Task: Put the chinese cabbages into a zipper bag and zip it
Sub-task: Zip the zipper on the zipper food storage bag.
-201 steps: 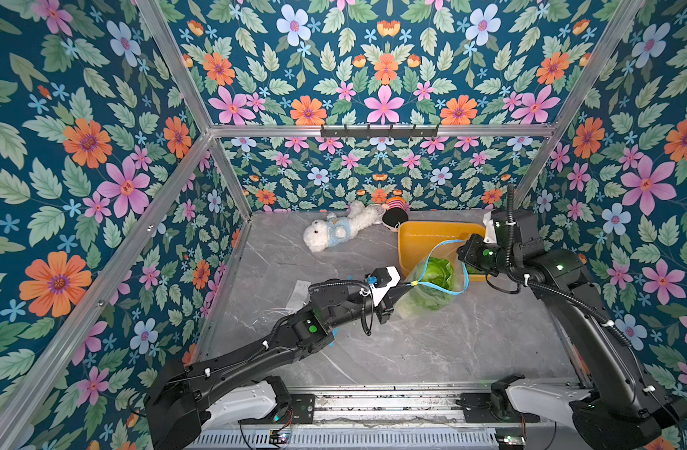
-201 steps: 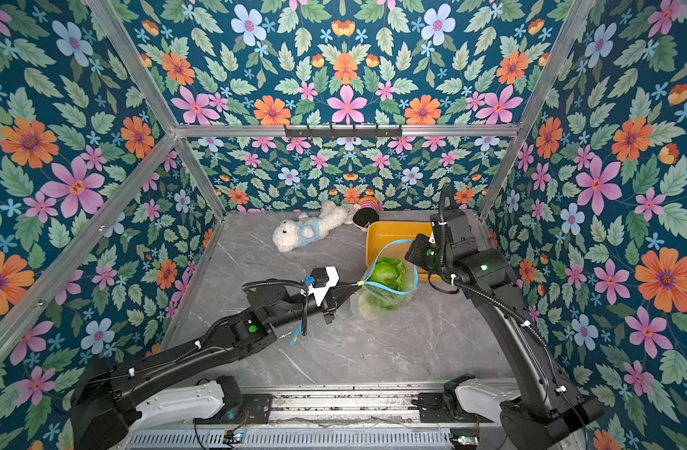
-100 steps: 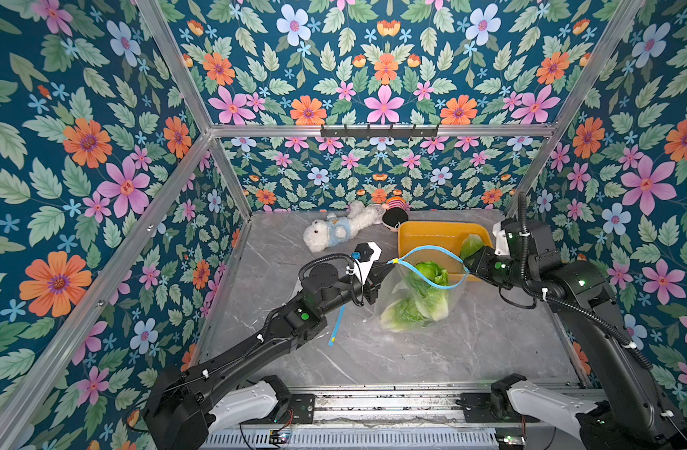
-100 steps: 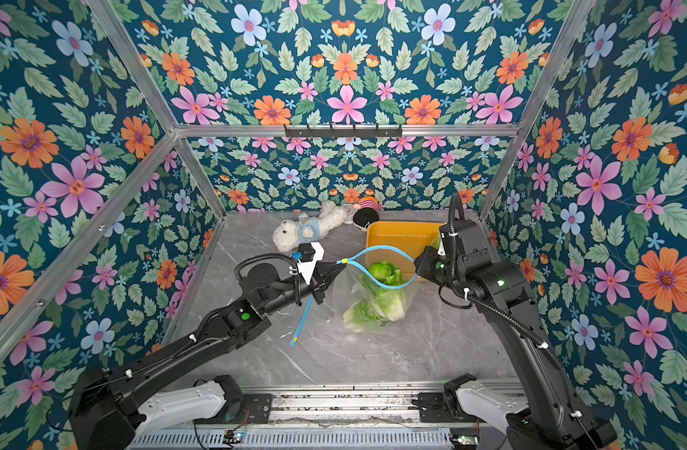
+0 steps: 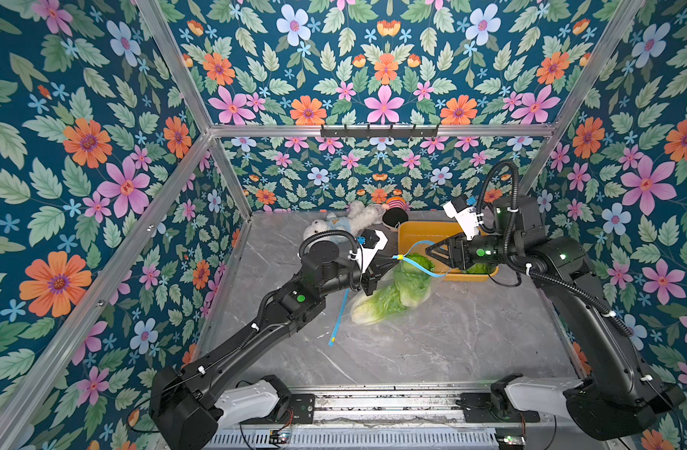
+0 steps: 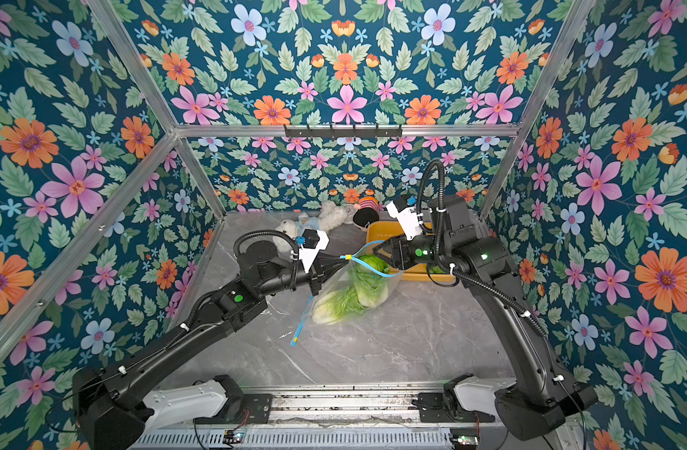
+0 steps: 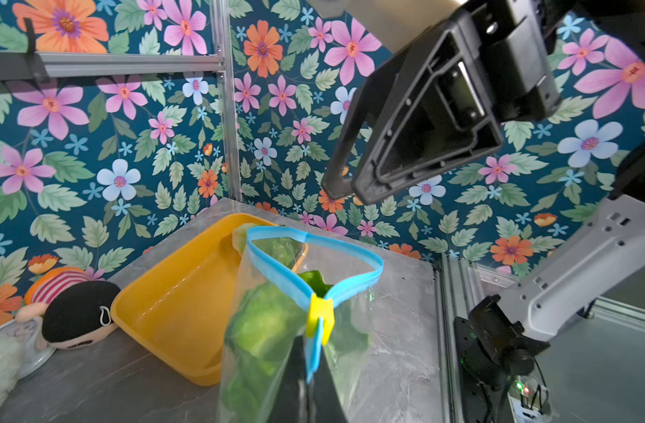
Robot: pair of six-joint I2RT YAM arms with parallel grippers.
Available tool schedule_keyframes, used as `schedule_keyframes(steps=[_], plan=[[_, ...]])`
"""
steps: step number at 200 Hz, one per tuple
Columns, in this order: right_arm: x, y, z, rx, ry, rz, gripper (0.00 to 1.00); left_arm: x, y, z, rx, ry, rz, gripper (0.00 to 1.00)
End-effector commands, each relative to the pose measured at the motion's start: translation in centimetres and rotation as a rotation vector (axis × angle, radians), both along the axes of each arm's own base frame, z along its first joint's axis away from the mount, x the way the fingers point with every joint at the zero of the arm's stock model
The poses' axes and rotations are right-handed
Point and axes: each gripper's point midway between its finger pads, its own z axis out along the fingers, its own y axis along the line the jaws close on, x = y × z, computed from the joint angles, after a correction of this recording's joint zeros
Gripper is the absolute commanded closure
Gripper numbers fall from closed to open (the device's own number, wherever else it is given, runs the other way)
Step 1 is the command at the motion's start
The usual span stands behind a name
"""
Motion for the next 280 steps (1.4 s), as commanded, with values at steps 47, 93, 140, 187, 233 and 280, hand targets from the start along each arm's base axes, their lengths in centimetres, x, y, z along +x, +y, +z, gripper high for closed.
schedule_keyframes(steps=[47, 93, 140, 187, 233, 280], plan=[[-3.9, 4.8, 1.9, 0.051, -0.286, 0.426, 0.61, -1.5, 0.7, 1.3, 0.144, -0.063, -0.081, 1.0], [-3.0, 5.3, 0.9, 0.021, -0.296, 0.425, 0.61, -1.9, 0.5, 1.7, 0.157, -0.067, -0.113, 1.0], [-2.6, 6.0, 1.0, 0.034, -0.307, 0.462, 0.61, -2.4, 0.5, 2.3, 0.146, -0.079, -0.137, 1.0], [-2.5, 6.6, 0.5, 0.038, -0.281, 0.502, 0.66, -2.2, 0.3, 2.7, 0.145, -0.079, -0.139, 1.0], [-2.8, 6.9, 0.2, 0.048, -0.261, 0.53, 0.7, -2.2, 0.5, 3.1, 0.14, -0.086, -0.126, 1.0], [-2.8, 7.0, -0.1, 0.052, -0.247, 0.536, 0.81, -2.2, 0.6, 3.4, 0.133, -0.093, -0.118, 1.0]])
